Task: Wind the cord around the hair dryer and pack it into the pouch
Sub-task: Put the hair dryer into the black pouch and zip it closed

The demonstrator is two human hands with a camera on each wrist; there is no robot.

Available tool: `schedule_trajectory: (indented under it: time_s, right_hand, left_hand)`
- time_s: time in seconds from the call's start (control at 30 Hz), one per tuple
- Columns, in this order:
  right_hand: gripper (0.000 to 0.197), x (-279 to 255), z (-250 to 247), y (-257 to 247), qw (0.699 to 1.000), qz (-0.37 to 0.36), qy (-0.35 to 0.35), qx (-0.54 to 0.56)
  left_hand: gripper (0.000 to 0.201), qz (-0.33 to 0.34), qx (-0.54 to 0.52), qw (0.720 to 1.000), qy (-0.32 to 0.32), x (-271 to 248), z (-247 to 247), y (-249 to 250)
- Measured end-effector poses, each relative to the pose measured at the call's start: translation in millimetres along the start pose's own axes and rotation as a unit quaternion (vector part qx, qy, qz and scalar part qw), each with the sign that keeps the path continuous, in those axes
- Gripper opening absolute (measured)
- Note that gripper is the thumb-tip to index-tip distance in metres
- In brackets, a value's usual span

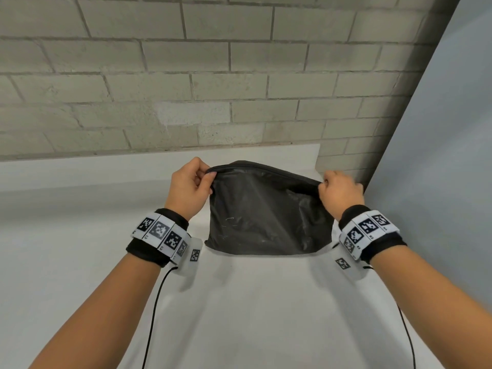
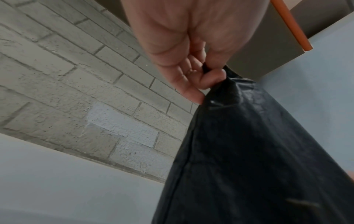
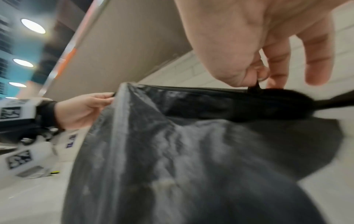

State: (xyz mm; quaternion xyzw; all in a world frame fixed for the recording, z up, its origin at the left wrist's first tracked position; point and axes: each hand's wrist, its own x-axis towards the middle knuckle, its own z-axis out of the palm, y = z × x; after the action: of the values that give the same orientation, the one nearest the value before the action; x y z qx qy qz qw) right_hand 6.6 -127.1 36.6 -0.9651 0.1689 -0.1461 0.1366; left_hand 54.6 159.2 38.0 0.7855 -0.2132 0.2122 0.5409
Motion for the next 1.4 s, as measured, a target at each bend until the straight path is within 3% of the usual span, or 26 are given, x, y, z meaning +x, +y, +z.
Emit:
schedule_trajectory:
  time_s: [0.1,0.23,0.3,0.4,0.5,0.67,0.73,0.83,0.93,1.0,1.07,1.13,1.23,1.33,1.4]
  right_hand:
    - [0.012,-1.9,5.7,30.7,0.996,0.083,-0.032,0.001]
    - [0.011,-3.5,12.3,34.4,0.995,0.088,-0.023,0.029]
    - [0.011,-1.8,11.1,35.8,0.991,0.089,-0.007,0.099]
    - [0.014,3.3,1.4,37.3,0.969,0.095,0.051,0.222]
    - [0.014,10.1,-20.6,31.8,0.953,0.09,0.104,0.27]
    - [0.008,20.3,-49.0,22.1,0.923,0.03,0.186,0.335]
    - [0.007,20.7,-51.8,18.4,0.916,-0.002,0.2,0.347]
    - [0.006,15.4,-50.4,14.8,0.908,-0.049,0.168,0.381]
    - [0.026,10.1,-49.6,18.7,0.896,-0.073,0.092,0.428]
    - [0.045,9.0,-49.9,23.0,0.902,-0.088,0.058,0.418]
    - [0.051,8.8,-48.6,27.6,0.913,-0.113,0.06,0.386]
    - [0.051,7.8,-45.8,32.1,0.929,-0.135,0.079,0.335]
    - [0.034,6.6,-45.2,37.1,0.951,-0.142,0.078,0.262]
    - [0.037,10.3,-45.4,44.5,0.964,-0.119,0.078,0.224]
    - [0.038,16.0,-43.5,48.4,0.968,-0.108,0.081,0.213]
  left_hand:
    - [0.029,-0.001,0.0,1.0,-0.019,1.2,2.3,-0.5]
    - [0.018,0.007,0.012,1.0,-0.025,0.3,10.6,0.3]
    - [0.014,-0.005,0.004,1.0,-0.016,-0.7,11.7,-1.6]
    - [0.023,-0.043,-0.048,0.997,-0.036,-3.3,10.8,-3.5]
    - [0.036,-0.074,-0.095,0.991,-0.052,-4.6,10.6,-3.9]
    - [0.053,-0.049,-0.123,0.991,-0.008,-3.6,8.4,-6.5]
    - [0.064,-0.068,-0.125,0.99,-0.003,-4.1,8.9,-8.9]
    - [0.042,-0.096,-0.116,0.989,-0.003,-4.8,11.0,-12.5]
    - [0.032,-0.088,-0.13,0.988,-0.003,-6.8,11.7,-10.8]
    - [0.035,-0.068,-0.126,0.989,-0.035,-8.0,11.3,-11.5]
    - [0.043,-0.083,-0.138,0.985,-0.067,-9.0,13.4,-14.4]
    - [0.037,-0.079,-0.098,0.99,-0.062,-9.9,16.9,-17.5]
    - [0.023,-0.098,-0.071,0.991,-0.052,-11.7,23.4,-20.7]
    - [0.031,-0.099,-0.06,0.992,-0.049,-13.4,26.5,-21.2]
    - [0.042,-0.087,-0.044,0.992,-0.082,-13.1,26.6,-21.4]
